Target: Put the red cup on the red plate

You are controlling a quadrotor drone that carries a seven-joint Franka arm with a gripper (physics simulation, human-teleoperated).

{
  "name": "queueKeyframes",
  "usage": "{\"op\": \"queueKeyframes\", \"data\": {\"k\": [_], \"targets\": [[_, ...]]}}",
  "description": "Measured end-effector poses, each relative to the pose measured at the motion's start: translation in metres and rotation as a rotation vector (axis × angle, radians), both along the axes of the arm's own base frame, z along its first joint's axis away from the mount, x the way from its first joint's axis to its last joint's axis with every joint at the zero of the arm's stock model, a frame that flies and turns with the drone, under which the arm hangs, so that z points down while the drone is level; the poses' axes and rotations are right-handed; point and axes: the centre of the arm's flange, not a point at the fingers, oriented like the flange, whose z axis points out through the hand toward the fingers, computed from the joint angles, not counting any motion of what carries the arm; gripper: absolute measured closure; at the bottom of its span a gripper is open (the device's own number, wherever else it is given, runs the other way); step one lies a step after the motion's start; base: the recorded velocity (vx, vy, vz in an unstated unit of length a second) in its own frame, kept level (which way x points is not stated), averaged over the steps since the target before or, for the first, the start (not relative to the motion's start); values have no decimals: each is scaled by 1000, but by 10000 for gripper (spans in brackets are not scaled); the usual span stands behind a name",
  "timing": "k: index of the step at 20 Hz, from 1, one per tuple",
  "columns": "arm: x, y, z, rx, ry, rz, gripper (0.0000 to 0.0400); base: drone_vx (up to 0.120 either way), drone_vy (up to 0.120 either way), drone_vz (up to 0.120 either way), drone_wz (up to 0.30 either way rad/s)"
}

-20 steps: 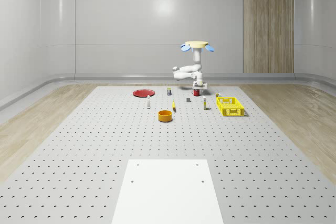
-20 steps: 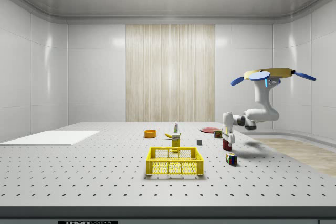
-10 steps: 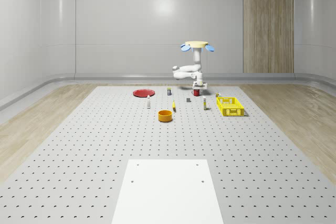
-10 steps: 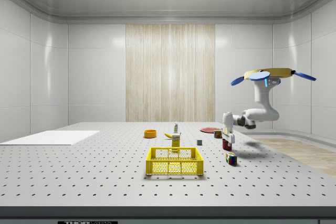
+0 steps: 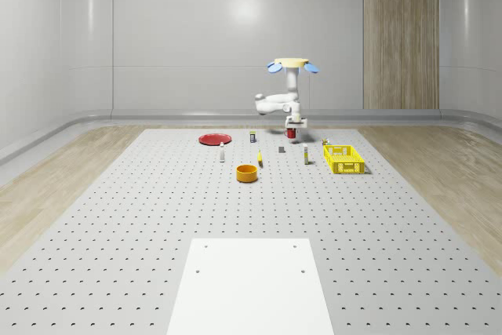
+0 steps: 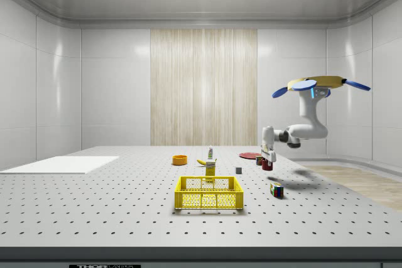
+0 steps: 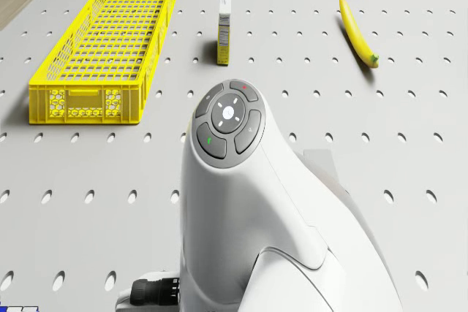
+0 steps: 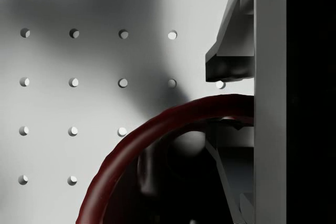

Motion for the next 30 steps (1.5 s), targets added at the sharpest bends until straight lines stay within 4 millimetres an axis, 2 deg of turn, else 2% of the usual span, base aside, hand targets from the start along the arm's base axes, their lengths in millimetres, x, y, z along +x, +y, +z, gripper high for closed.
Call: {"op": "queueKeyframes", "data": {"k": [10,17,24,30], "targets": [[0,0,-4,1,0,-25,301,112,-120,104,0],[0,0,-5,1,0,-40,301,0,-120,6,0],[0,0,-5,1,0,-45,301,0,-120,120,0],[0,0,-5,1,0,-46,301,0,-120,20,0]]}}
